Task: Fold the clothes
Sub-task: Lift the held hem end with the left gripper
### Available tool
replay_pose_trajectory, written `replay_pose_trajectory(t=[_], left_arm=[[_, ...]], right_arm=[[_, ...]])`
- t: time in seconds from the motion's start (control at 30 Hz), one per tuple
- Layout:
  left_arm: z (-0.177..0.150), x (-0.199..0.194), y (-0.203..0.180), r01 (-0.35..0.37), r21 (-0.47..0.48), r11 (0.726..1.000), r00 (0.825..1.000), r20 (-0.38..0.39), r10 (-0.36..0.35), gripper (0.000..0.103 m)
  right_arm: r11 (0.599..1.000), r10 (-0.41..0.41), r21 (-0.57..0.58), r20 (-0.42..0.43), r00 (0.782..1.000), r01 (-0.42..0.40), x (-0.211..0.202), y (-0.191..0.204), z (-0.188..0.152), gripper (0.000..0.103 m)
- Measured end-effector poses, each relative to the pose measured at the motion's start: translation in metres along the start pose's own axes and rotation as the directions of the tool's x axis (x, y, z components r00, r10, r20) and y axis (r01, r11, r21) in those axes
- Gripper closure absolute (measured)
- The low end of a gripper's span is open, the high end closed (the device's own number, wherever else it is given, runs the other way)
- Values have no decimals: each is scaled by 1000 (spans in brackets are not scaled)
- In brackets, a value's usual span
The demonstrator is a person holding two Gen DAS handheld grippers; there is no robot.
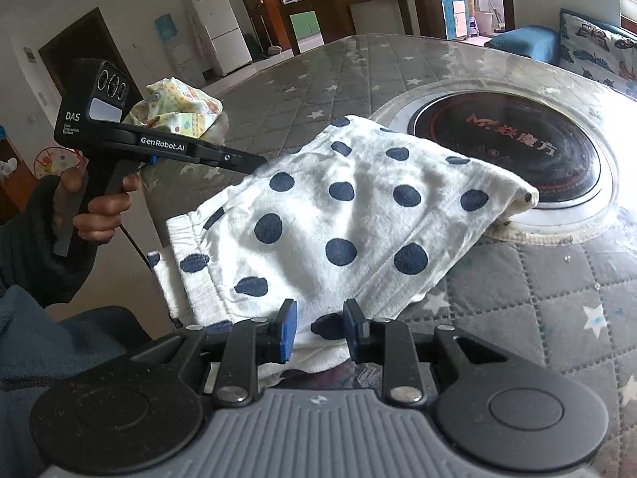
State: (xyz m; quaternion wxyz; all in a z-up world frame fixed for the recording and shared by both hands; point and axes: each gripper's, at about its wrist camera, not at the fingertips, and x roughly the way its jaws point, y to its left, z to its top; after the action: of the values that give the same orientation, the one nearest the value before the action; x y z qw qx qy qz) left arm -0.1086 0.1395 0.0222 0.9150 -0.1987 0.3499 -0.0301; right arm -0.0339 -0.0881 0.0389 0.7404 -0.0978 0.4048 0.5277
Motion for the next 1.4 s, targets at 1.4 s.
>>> replay_pose_trajectory(t=[1.4], left_arm=[[13,38,-29,100,63,993,992,-87,-94,92]], right_arm=[[977,-208,69,137,968,200,28,-74,54,71]])
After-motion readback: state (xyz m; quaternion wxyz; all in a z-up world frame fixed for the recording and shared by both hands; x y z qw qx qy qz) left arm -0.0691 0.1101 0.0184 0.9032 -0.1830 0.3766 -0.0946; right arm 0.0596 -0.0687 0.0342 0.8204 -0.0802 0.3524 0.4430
